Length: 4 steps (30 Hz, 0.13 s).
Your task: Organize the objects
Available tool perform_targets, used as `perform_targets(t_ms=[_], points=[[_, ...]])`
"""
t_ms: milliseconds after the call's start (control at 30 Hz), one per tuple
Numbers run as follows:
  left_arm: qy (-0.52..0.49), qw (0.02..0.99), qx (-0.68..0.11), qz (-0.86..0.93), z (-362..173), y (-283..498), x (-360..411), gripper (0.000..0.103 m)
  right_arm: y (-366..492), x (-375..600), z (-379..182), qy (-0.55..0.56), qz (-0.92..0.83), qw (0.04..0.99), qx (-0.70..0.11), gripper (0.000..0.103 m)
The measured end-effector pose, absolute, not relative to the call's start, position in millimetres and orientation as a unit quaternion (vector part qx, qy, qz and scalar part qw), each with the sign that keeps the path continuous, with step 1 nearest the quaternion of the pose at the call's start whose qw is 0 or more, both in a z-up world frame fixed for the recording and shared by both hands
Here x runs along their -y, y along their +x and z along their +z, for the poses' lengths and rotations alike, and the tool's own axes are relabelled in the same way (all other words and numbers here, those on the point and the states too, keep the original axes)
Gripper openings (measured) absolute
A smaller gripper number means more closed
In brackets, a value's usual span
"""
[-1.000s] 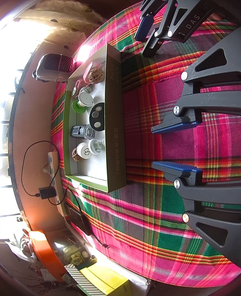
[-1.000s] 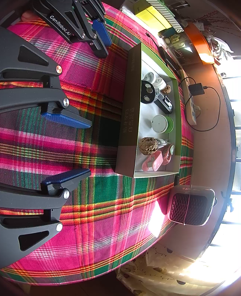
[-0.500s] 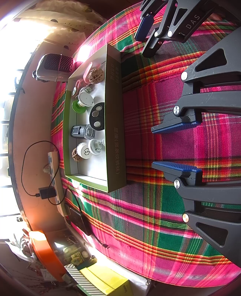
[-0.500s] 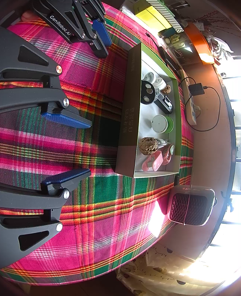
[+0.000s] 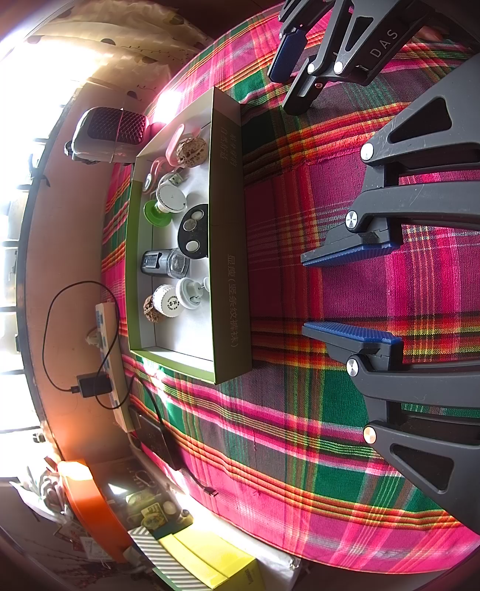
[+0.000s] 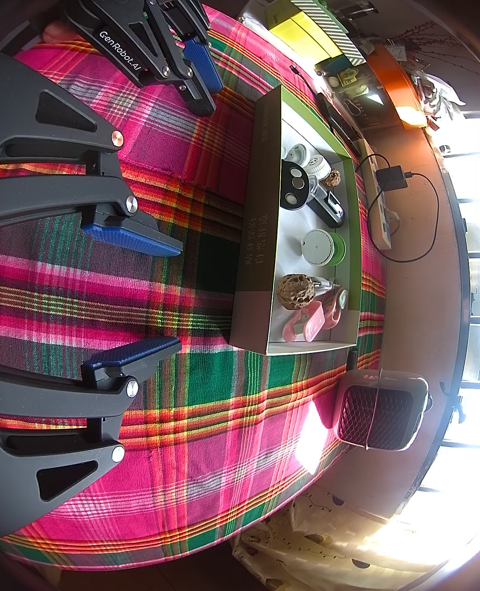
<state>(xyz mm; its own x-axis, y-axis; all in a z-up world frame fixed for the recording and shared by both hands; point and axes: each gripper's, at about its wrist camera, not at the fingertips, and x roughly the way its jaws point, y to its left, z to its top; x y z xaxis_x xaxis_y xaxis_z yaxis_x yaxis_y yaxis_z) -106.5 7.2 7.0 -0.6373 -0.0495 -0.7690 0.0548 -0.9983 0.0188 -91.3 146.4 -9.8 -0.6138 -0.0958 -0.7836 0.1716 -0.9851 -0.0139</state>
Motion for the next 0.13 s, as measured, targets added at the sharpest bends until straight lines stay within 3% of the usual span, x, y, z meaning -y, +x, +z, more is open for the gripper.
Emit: perform_targets(t_ms=[133], points=[[0.425, 0.029, -0.003, -0.905, 7.1, -106.5, -7.2, 0.029, -91.2, -146.4, -9.8, 0.433, -0.897, 0.075, -0.044, 0.046]])
